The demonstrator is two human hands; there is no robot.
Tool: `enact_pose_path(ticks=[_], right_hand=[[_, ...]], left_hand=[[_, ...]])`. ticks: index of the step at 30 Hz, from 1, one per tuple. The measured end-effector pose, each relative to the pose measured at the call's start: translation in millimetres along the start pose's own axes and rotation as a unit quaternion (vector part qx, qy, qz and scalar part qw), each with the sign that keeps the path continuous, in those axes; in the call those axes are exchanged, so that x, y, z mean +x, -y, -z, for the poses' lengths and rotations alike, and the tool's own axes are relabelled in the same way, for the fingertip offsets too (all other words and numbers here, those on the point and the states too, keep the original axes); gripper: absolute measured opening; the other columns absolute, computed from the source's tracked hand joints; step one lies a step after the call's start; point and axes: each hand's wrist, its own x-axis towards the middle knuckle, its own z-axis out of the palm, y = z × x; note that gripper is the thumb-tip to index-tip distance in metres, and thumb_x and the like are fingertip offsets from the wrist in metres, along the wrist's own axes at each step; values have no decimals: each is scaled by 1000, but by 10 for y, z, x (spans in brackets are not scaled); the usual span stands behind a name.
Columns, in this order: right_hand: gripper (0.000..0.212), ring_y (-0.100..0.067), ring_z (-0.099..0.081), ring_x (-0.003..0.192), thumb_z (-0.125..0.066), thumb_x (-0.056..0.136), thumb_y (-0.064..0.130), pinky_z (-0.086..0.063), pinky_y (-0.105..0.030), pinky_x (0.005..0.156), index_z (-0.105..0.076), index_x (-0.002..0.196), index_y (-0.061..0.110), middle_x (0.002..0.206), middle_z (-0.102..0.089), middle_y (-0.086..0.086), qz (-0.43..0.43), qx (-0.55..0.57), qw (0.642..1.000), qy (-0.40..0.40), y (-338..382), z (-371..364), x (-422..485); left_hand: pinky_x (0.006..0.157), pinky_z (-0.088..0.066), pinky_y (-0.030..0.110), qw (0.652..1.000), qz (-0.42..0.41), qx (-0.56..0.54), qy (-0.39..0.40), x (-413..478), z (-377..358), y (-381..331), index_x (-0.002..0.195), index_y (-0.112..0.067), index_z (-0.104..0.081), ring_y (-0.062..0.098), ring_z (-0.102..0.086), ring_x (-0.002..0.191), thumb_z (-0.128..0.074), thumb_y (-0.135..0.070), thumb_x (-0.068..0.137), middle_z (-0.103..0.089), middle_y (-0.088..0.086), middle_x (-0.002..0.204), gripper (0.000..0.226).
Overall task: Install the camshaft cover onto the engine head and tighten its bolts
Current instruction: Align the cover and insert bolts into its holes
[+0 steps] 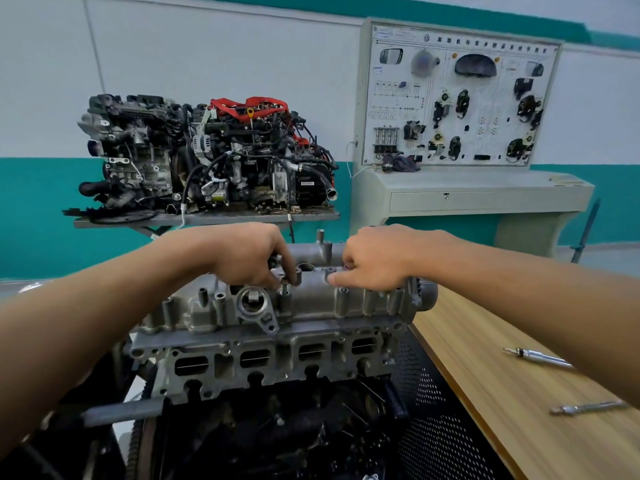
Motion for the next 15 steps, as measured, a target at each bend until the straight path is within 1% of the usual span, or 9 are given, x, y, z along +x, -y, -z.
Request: enact_pose_path(ticks=[1,3,5,7,9,11,12,13,15], right_hand=[[55,-13,-53,58,-39,94,67,-34,-28,51,-51,63,23,62,-52,3,4,-2,1000,13,3,5,-1],[47,-15,-58,62,-44,96,58,-37,-29,52,-59,71,21,67,-57,1,12,12,999,44,24,-16,18],[41,-16,-61,66,-45,99,47,-40,-29,54,-64,79,17,72,-61,-1,13,26,997,70,54,-56,40],[41,-19,-62,67,-42,102,42,-46,-32,59,-65,81,15,73,-62,-3,8,45,996,75,70,-88,49],[47,-20,-60,65,-39,103,45,-50,-35,64,-61,73,17,68,-58,-2,-2,54,996,64,73,-95,37],[55,-17,-52,60,-34,101,56,-45,-35,62,-50,62,22,64,-51,0,-32,30,998,39,94,-94,16],[58,-14,-48,58,-31,100,61,-40,-33,59,-46,59,22,62,-48,2,-45,10,999,14,110,-98,15],[62,-12,-46,55,-29,98,65,-37,-31,56,-46,58,22,60,-47,3,-50,0,998,-23,127,-94,22],[65,-13,-52,55,-32,95,69,-37,-28,52,-58,60,21,58,-52,6,-40,15,992,-119,175,-38,58]], left_hand=[[46,-33,10,1000,3,-15,-3,4,1,5,98,-39,-78,-2,-50,49,-78,-30,84,-58,-16,56,17],[49,-35,14,999,15,-25,-27,0,-26,12,92,-34,-79,-1,-53,53,-75,-43,84,-60,-17,58,12],[54,-39,24,998,34,-2,-53,0,-79,13,83,-25,-77,5,-58,61,-71,-54,84,-66,-10,67,30],[55,-42,27,996,47,21,-70,7,-119,-7,78,-21,-75,14,-61,66,-70,-56,85,-67,-3,70,35],[52,-40,23,996,42,25,-77,19,-122,-30,77,-24,-75,11,-59,64,-75,-47,85,-65,-9,66,24],[49,-35,12,998,22,27,-59,33,-87,-57,82,-28,-77,0,-58,61,-78,-34,84,-61,-18,63,6],[48,-35,8,998,11,28,-46,43,-70,-68,84,-30,-78,-8,-57,60,-79,-28,83,-59,-20,62,2],[49,-36,5,999,6,26,-34,50,-55,-81,85,-32,-78,-14,-54,58,-79,-24,83,-59,-21,60,8],[49,-36,4,1000,0,5,-14,39,-22,-88,82,-34,-77,-15,-53,54,-77,-19,84,-61,-20,58,15]])
